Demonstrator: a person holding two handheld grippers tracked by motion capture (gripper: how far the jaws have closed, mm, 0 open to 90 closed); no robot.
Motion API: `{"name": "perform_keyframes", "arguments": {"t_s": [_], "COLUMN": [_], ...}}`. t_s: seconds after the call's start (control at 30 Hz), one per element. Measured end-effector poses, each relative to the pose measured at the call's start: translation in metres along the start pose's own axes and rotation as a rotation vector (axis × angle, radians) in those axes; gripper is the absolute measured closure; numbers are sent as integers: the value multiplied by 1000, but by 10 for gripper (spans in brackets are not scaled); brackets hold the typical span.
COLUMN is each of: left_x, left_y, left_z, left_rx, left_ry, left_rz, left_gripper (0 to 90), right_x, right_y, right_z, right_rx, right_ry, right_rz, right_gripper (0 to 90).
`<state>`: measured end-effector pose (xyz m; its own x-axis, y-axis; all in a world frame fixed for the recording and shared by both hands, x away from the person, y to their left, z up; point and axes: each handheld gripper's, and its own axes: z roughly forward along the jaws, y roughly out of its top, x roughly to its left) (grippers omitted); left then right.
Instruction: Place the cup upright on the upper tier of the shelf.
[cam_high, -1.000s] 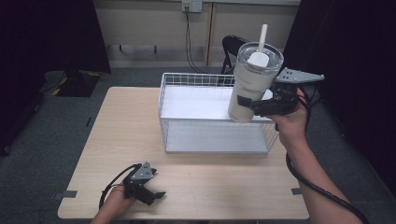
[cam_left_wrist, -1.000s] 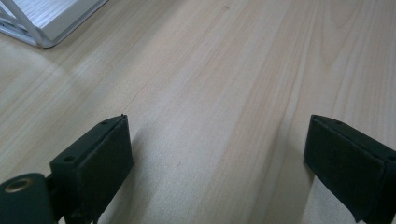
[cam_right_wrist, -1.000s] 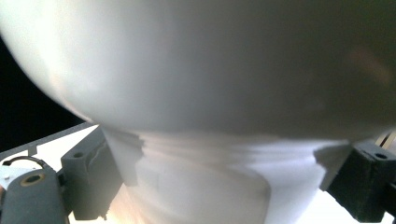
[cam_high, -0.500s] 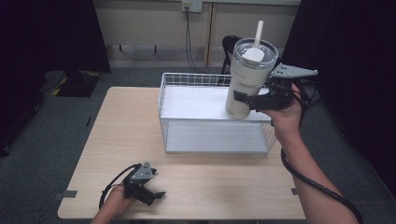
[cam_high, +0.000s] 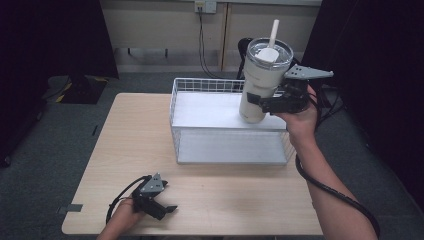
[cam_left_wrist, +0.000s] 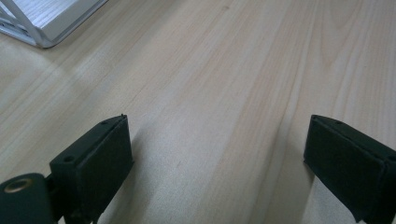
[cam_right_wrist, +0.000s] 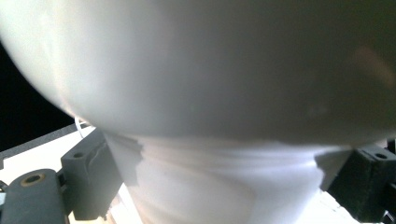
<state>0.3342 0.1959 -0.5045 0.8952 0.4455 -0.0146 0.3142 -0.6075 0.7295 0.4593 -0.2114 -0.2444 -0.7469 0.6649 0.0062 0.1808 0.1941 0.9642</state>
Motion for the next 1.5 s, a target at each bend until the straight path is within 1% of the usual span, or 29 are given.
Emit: {"name": "perform_keyframes", "arguments": {"t_s": [0.27, 0.5, 0.6, 0.7, 0.8, 1.23, 1.37, 1.5], "left_x": [0, 0, 0, 0, 0, 0, 0, 0], "left_y": [0, 0, 0, 0, 0, 0, 0, 0], "left_z": [0, 0, 0, 0, 0, 0, 0, 0], "left_rx": [0, 1, 1, 1, 1, 1, 1, 0], "left_ry": [-1, 0, -1, -1, -1, -1, -1, 0], "left_rz": [4, 4, 4, 4, 4, 4, 4, 4], "left_gripper": [69, 69, 69, 68, 68, 68, 68, 68], "right_x": [-3, -5, -6, -7, -10, -16, -18, -19], "right_y": [1, 0, -1, -1, -3, -8, -11, -12], "right_z": [8, 15, 19, 21, 24, 30, 33, 35], "right_rx": [-6, 0, 4, 11, 3, 4, 1, -1], "right_ry": [-2, -19, -12, -15, -15, -24, -36, -38], "right_rz": [3, 0, 2, 2, 11, 15, 14, 15], "right_gripper": [106, 106, 106, 106, 106, 106, 106, 106]}}
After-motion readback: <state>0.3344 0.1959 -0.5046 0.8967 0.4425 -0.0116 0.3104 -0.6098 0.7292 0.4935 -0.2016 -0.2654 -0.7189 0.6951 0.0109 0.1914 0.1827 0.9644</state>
